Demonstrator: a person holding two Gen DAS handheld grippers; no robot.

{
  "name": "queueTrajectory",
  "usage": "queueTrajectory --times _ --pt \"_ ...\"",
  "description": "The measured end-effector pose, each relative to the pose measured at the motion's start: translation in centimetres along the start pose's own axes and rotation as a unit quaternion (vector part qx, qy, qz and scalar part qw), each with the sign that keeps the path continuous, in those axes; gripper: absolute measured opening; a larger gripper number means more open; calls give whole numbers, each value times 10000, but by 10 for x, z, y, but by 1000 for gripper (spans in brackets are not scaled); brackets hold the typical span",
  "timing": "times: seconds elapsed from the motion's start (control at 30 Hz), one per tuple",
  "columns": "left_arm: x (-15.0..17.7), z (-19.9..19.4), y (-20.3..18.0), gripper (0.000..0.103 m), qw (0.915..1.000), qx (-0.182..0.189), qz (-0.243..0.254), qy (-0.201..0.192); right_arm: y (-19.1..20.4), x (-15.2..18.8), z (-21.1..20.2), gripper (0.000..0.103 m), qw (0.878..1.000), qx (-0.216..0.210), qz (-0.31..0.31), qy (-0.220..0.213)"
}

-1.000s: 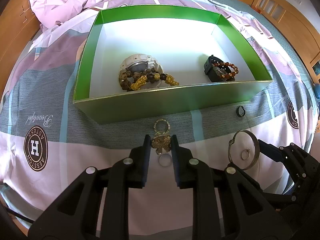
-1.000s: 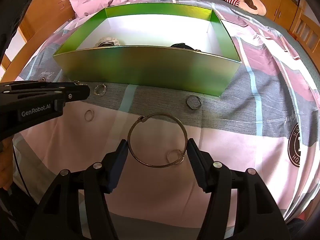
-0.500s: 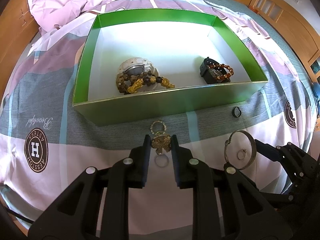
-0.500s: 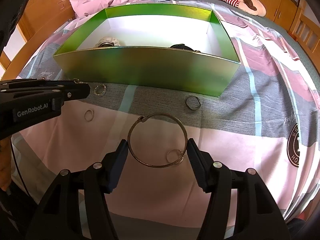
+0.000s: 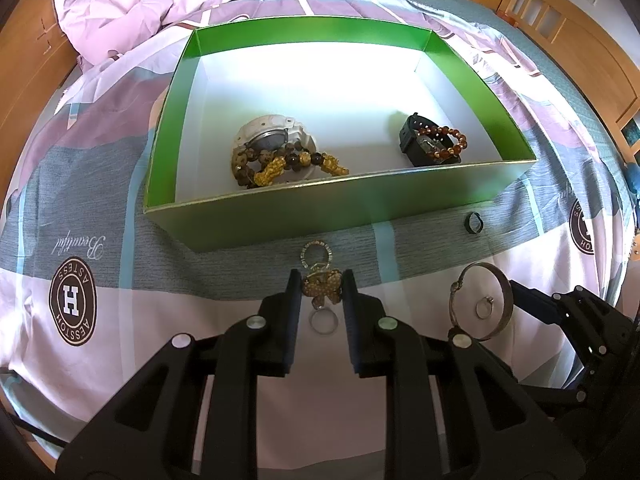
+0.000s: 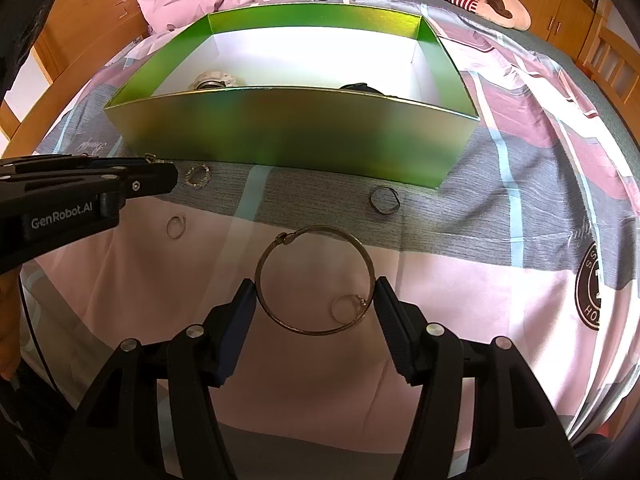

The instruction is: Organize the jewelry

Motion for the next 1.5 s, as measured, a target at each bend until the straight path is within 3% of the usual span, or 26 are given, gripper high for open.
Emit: queueTrajectory --times 0.17,0.4,0.6,0.73,0.9,1.17,1.27,1.33,1.5 --pt "0 -7 -3 21 9999 45 20 -91 -3 -3 -8 60 10000 -5 18 -86" --pt "-6 -35 -13 21 9981 273 179 -522 -14 -13 -32 60 9993 29 118 -349" --pt "-22 -80 -6 20 9909 477 148 -1253 -23 -37 -66 60 9967 -38 187 -794" --pt "-49 -93 13 20 9883 337 -115 -1484 -24 -67 -80 60 9932 44 78 -1160" --pt "-78 -78 39 21 9877 89 -445 -1497 -22 -107 -71 60 9891 3 80 -1467" --pt "-86 -42 45 21 9923 -198 -415 -1153 2 -123 -19 60 9937 138 -179 -1094" --pt "-83 -39 44 35 9924 -227 -442 -1129 6 -121 -23 66 9930 236 -268 -1129" --pt "-80 -42 42 38 9921 -189 -436 -1159 6 -118 -31 74 9913 290 -276 -1254" --pt "-72 -52 37 52 9917 -142 -405 -1214 -7 -103 -58 76 9898 212 -68 -1404"
Point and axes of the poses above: each gripper's, at about its wrist camera, not at the fingertips, and z roughly the way its jaws point, y to its left, x to its underside, the point moved 4 cm from there along z, roughly the way its jaws point, and after that the axes turned 3 degrees about y, right-handed, at the moved point
